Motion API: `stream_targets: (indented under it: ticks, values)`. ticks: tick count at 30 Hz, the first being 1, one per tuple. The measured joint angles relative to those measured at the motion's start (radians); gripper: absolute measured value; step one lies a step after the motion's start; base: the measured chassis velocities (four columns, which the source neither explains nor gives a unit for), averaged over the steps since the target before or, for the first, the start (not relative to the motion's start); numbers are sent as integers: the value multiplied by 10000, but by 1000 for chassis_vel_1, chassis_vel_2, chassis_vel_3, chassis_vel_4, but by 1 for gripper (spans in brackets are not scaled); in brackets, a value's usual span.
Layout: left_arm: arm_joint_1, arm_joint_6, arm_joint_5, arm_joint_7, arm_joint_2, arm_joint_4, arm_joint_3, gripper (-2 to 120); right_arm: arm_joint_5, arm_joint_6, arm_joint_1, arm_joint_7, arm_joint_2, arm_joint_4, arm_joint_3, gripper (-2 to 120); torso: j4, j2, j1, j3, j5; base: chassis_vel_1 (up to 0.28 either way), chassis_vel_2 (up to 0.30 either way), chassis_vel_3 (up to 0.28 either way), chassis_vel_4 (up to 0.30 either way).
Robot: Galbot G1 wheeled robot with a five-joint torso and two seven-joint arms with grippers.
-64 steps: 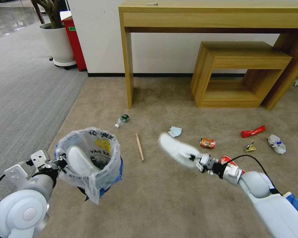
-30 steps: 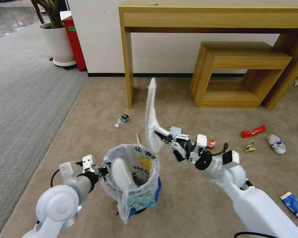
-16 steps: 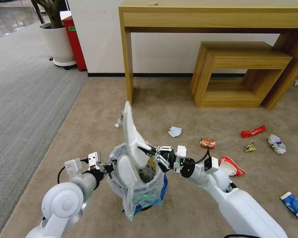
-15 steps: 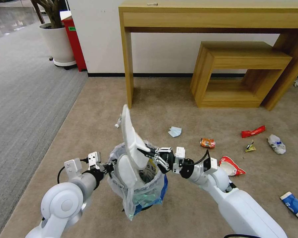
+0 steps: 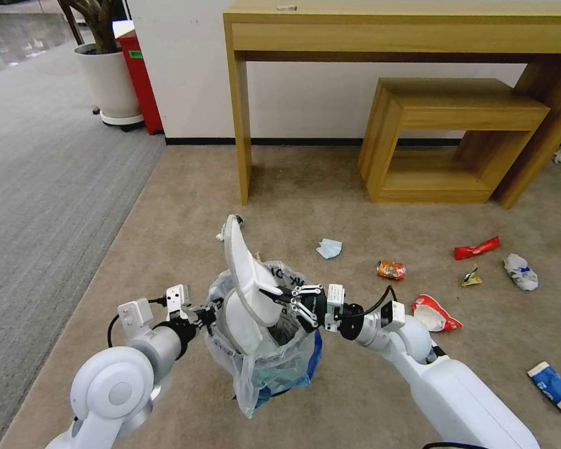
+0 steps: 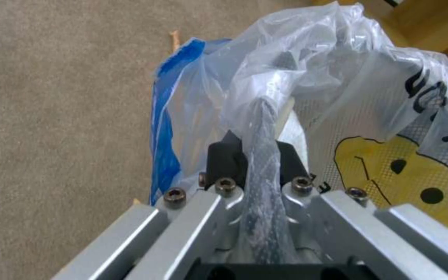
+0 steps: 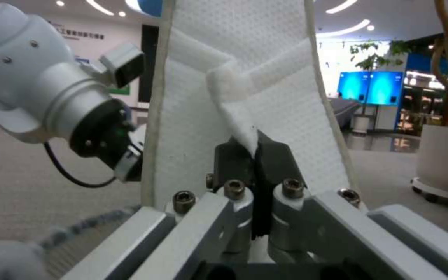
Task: Pick up the trash bin and place the garbage on the floor into it.
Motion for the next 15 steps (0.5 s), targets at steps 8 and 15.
stream_targets:
  ticks: [8,15]
  values:
    - [177,-5,-20,-10,60,-199,-106,2,-60,24,-63,294,-134,29,111,26,0,0,0,0,0,0,0,0,0]
    - [244,-7,-24,-41,81,-310,-166,2,-77,40,-126,437,-212,57,181,50,0,0,0,0,0,0,0,0,0]
